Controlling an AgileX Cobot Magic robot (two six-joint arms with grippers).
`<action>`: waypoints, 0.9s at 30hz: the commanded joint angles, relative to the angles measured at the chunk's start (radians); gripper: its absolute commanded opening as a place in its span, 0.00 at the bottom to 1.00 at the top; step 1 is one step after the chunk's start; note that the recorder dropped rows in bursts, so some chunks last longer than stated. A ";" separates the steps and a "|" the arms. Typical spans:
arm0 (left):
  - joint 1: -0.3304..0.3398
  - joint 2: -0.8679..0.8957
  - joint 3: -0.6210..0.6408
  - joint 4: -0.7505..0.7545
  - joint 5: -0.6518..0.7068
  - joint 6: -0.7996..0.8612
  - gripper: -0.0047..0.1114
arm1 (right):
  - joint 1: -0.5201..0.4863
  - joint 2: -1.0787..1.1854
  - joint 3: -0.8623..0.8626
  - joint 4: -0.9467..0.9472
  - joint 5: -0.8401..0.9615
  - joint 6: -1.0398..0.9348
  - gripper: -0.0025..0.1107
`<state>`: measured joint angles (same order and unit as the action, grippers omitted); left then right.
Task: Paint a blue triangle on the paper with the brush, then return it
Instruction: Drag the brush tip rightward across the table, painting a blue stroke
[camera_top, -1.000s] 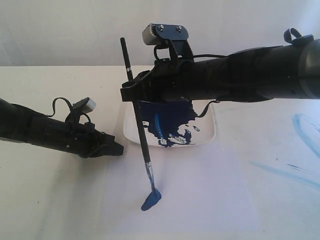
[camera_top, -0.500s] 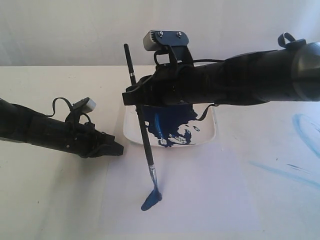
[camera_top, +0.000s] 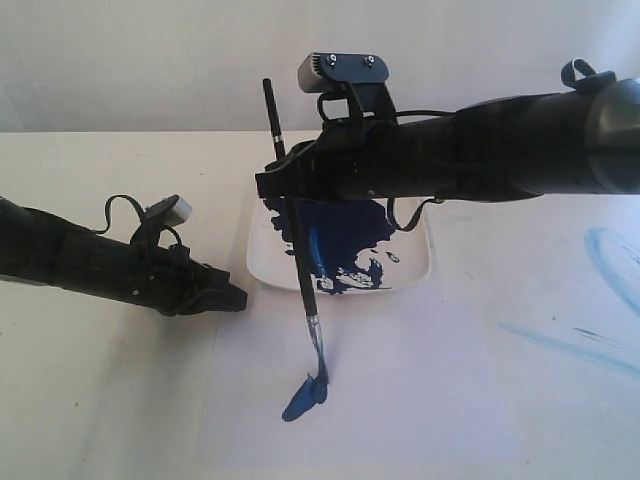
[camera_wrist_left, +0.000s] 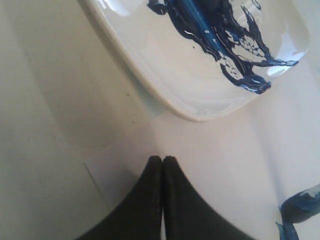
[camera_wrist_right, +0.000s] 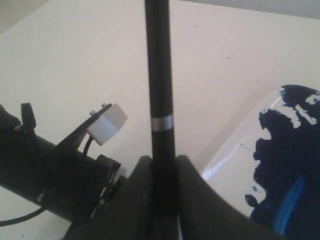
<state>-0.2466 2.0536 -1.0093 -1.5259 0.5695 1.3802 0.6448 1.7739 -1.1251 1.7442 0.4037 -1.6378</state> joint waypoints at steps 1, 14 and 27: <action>-0.006 0.017 0.006 0.001 -0.002 -0.011 0.04 | -0.018 0.005 -0.005 0.000 -0.010 -0.009 0.02; -0.006 0.017 0.006 0.001 -0.001 -0.011 0.04 | -0.057 0.014 -0.005 0.000 -0.027 -0.043 0.02; -0.006 0.017 0.006 0.001 -0.001 -0.011 0.04 | -0.108 0.016 -0.020 0.000 -0.032 -0.062 0.02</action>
<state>-0.2466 2.0536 -1.0093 -1.5259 0.5695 1.3802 0.5564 1.7871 -1.1403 1.7479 0.3756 -1.6845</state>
